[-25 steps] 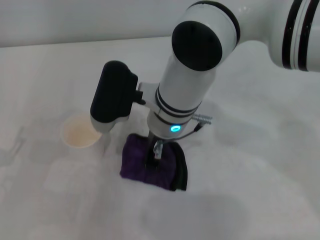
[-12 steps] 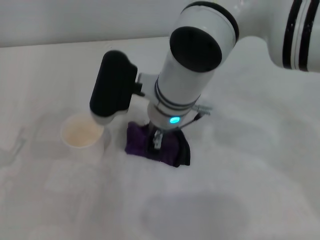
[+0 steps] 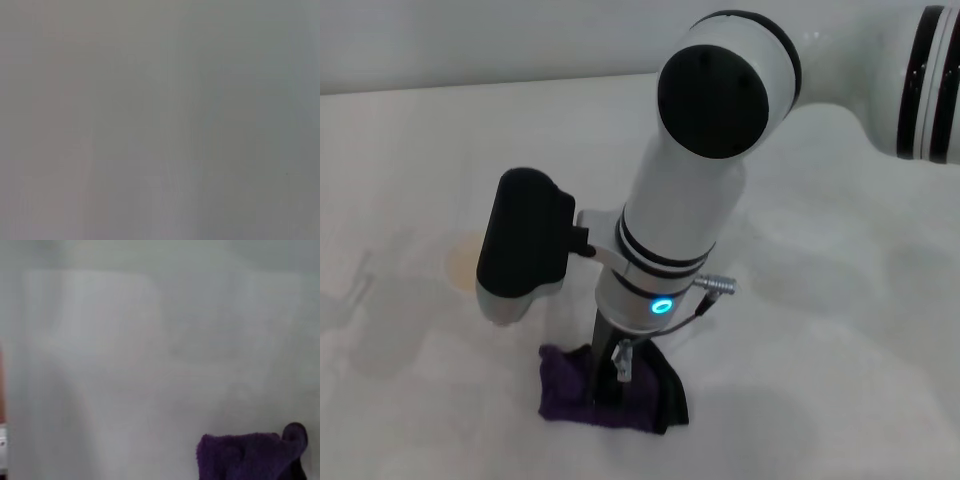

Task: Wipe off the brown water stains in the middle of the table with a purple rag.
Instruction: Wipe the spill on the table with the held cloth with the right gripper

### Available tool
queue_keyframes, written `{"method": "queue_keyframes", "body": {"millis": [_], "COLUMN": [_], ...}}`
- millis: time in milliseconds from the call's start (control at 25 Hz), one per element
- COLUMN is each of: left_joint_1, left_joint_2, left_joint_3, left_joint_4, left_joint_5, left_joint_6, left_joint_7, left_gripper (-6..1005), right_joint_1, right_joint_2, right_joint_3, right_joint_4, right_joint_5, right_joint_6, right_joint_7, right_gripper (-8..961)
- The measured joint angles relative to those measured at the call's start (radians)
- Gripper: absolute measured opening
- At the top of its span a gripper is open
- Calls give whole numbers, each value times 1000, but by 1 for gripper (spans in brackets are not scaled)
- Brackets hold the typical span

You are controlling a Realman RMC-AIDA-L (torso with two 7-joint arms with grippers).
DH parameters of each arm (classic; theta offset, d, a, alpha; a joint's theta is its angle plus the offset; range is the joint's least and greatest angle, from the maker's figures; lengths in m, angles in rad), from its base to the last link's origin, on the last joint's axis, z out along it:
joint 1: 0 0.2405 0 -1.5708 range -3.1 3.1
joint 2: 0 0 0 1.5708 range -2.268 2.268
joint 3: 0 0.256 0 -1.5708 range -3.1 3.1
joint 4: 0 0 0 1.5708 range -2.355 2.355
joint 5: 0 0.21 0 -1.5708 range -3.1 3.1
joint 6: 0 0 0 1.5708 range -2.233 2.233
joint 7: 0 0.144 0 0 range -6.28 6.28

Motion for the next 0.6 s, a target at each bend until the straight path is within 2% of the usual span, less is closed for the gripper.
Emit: {"method": "queue_keyframes", "body": {"millis": [280, 600], "left_joint_1": [5, 10], "left_joint_2": [1, 3], "left_joint_3": [0, 0], "left_joint_4": [0, 0], "left_joint_5": [0, -7], "left_joint_6": [0, -3], "left_joint_7": [0, 0], "left_gripper": [876, 875], "right_joint_1": [-11, -46], "right_joint_2": [0, 0], "right_joint_3": [33, 273], "right_joint_4": [51, 112], "right_joint_5": [-17, -277], "right_joint_6": [-29, -34], "right_joint_7": [-10, 5], "right_gripper": [90, 94]}}
